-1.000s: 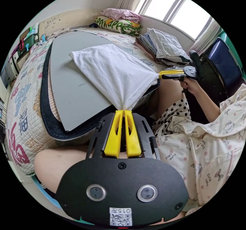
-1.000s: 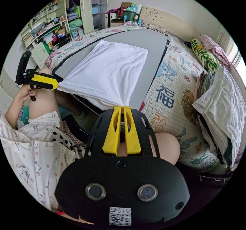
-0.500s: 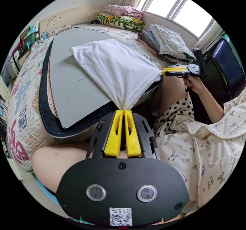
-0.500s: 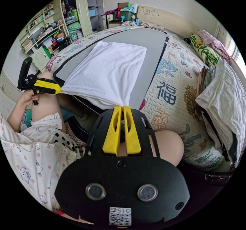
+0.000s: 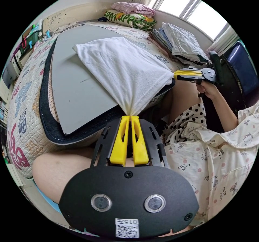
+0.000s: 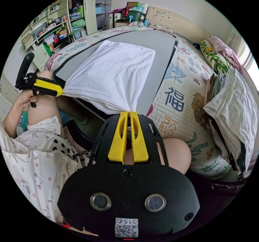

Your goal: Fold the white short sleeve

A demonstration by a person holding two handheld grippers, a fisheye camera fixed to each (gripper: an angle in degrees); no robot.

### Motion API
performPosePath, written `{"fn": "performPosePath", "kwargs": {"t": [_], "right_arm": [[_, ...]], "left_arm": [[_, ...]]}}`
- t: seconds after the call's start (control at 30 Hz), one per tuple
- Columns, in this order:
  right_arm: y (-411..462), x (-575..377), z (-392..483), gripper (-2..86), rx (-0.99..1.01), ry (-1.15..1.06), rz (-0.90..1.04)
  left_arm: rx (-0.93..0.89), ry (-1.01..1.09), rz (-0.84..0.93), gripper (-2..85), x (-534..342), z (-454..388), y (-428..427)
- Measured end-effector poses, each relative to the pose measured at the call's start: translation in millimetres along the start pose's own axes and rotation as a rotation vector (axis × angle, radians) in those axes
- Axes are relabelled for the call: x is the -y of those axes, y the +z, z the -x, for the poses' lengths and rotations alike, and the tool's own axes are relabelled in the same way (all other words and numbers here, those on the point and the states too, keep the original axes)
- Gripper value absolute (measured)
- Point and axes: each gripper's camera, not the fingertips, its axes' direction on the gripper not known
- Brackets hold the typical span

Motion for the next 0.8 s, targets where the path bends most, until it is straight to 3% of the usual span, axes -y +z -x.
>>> {"fn": "performPosePath", "kwargs": {"t": [0.4,0.57,0.63,0.8], "right_arm": [[-3,12,-83,4.0,0.148,0.157,0.085],[-30,9,-126,5.3,0.291,0.232,-0.094],[-41,16,-149,5.4,0.323,0.278,-0.185],[-44,60,-180,7.3,0.363,0.302,-0.252]], "left_arm": [[-0.131,-0.037,0.064,-0.1,-4,37,-8],[-0.191,-0.085,-0.152,2.6,-7,67,-51],[-0.123,-0.125,-0.276,5.4,3,86,-71],[0.013,-0.195,-0.36,11.8,47,126,-75]]}}
